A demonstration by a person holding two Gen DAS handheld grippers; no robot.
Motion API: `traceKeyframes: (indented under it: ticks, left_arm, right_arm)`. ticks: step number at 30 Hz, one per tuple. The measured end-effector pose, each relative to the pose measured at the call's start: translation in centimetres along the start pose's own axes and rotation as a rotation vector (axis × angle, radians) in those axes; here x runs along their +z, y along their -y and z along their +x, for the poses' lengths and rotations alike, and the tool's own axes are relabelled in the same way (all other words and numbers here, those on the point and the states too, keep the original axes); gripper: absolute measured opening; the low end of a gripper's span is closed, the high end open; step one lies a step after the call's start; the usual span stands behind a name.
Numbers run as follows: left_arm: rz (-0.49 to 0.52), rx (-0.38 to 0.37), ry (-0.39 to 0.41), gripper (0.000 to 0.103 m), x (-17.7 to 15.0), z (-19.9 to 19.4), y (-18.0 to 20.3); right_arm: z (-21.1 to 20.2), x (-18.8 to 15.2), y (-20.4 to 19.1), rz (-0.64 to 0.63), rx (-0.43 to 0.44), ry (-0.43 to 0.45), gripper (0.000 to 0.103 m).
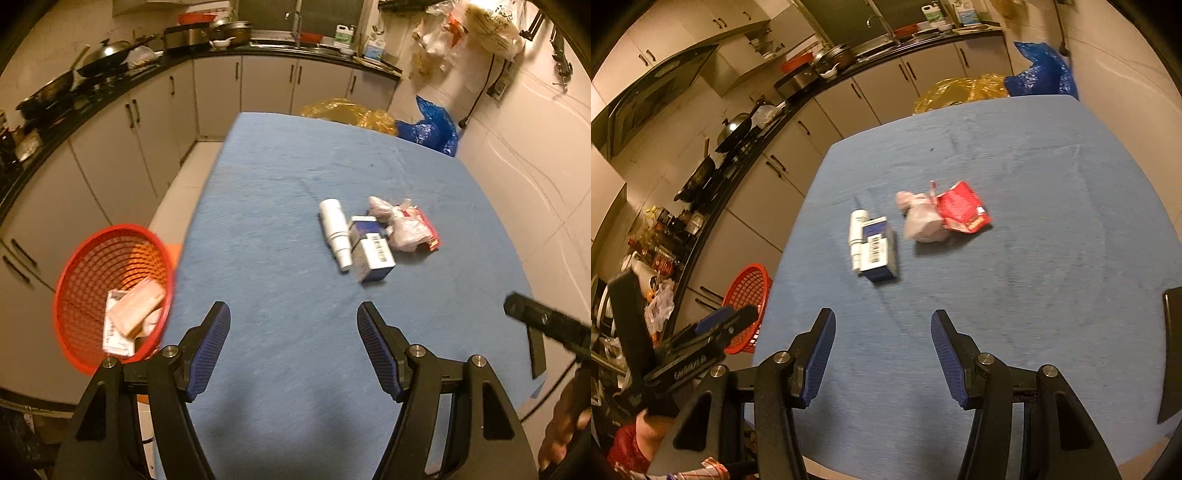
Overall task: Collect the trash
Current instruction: 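Grasp the white spray bottle with the left tool while the right tool grasps the blue-white box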
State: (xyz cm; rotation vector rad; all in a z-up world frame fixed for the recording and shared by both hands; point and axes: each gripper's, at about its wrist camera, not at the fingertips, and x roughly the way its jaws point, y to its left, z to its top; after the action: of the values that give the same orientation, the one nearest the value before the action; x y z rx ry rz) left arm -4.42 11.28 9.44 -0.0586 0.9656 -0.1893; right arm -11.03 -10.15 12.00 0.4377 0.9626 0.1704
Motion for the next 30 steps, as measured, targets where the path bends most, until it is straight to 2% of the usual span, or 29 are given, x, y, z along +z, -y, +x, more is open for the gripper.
traceKeyframes:
  ticks: [10,14,16,20,28,30]
  left_arm:
    - [0.009,-0.017,-0.046,0.070,4.2,6.2,2.5]
    - [0.015,-0.013,-0.091,0.070,5.5,9.5,3.4]
    - [0.013,0.003,-0.103,0.067,6.1,11.0,3.7]
    - [-0.001,0.005,-0.135,0.054,6.9,13.6,3.9]
    - [-0.015,0.023,-0.188,0.051,7.8,17.5,4.4]
    - [0.006,0.042,-0.172,0.049,7.7,17.6,4.7]
  right_arm:
    - [-2.9,-1.0,4.9,0.012,-0.062,0.001,0.058]
    - [-4.3,-1.4,7.4,0.041,-0.104,0.007,0.058]
    - [-5.0,-1.7,8.6,0.060,-0.125,0.012,0.058]
    - [-6.3,-2.1,10.8,0.092,-0.163,0.017,0.058]
    - [-6.5,-2.0,12.6,0.113,-0.194,0.001,0.058]
    - [-6.1,-1.7,12.2,0.100,-0.187,-0.008,0.058]
